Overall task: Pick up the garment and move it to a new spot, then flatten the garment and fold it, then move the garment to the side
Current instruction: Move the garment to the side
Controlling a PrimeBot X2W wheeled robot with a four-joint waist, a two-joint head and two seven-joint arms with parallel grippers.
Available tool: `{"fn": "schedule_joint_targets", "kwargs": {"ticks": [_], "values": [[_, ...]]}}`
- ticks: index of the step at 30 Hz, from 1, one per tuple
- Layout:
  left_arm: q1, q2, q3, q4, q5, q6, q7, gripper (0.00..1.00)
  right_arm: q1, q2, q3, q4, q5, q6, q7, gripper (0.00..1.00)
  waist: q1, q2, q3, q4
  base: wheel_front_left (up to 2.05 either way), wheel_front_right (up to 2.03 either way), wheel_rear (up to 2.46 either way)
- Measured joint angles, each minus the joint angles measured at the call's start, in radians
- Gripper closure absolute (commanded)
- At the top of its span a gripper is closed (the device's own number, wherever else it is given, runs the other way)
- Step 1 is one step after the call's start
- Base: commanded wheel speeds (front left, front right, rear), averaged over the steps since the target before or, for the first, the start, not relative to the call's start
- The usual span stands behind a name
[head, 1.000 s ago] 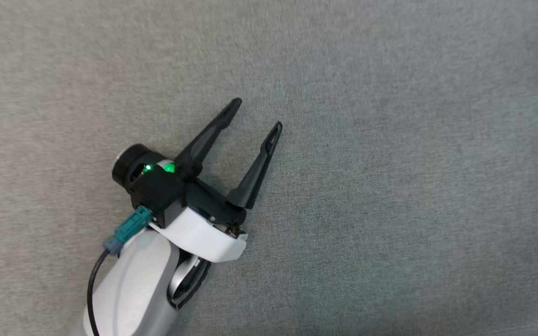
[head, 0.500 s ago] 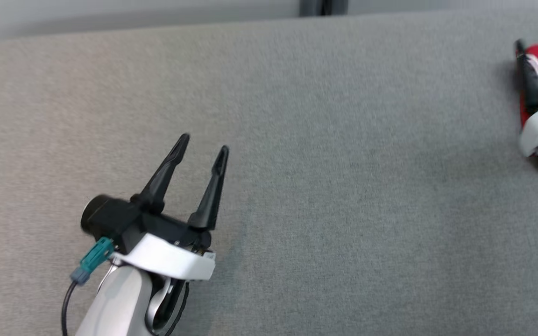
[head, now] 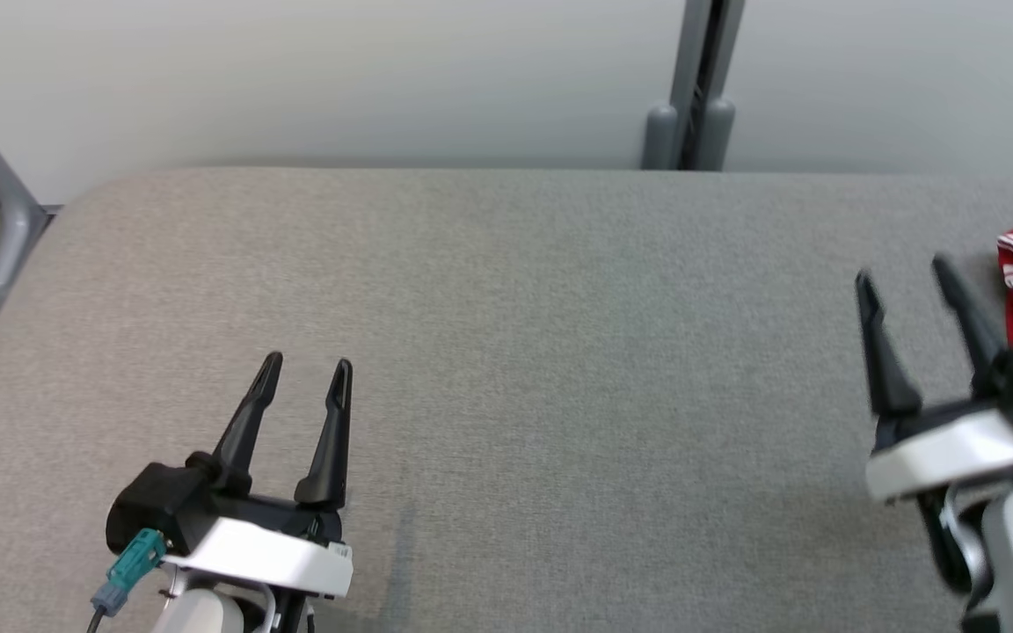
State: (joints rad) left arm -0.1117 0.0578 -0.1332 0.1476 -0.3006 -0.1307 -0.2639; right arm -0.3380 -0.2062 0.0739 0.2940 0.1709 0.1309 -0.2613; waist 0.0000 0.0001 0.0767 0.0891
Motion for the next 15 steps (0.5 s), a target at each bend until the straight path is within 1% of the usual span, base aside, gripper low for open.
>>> {"fn": "schedule_joint_targets", "kwargs": {"ticks": [3, 7, 12, 15], "values": [[0.026, -0.003, 0.01, 0.015, 0.004, 0.0, 0.0, 0.0, 0.103, 0.059, -0.039, -0.052, -0.03, 0.0, 0.0, 0.0, 0.0, 0.0, -0.028, 0.023, 0.0, 0.0, 0.0], [0.059, -0.005, 0.02, 0.034, 0.014, 0.0, 0.0, 0.0, 0.19, 0.114, -0.069, -0.088, -0.049, 0.0, 0.0, 0.0, 0.0, 0.0, -0.06, 0.041, 0.0, 0.0, 0.0], [0.085, -0.006, 0.043, 0.021, 0.013, 0.0, 0.0, 0.0, 0.25, 0.144, -0.079, -0.118, -0.066, 0.0, 0.0, 0.0, 0.0, 0.0, -0.08, 0.047, 0.0, 0.0, 0.0], [0.092, -0.008, 0.032, 0.011, 0.009, 0.0, 0.0, 0.0, 0.275, 0.151, -0.073, -0.117, -0.089, 0.0, 0.0, 0.0, 0.0, -0.0001, -0.084, 0.045, 0.0, 0.0, 0.0]]}}
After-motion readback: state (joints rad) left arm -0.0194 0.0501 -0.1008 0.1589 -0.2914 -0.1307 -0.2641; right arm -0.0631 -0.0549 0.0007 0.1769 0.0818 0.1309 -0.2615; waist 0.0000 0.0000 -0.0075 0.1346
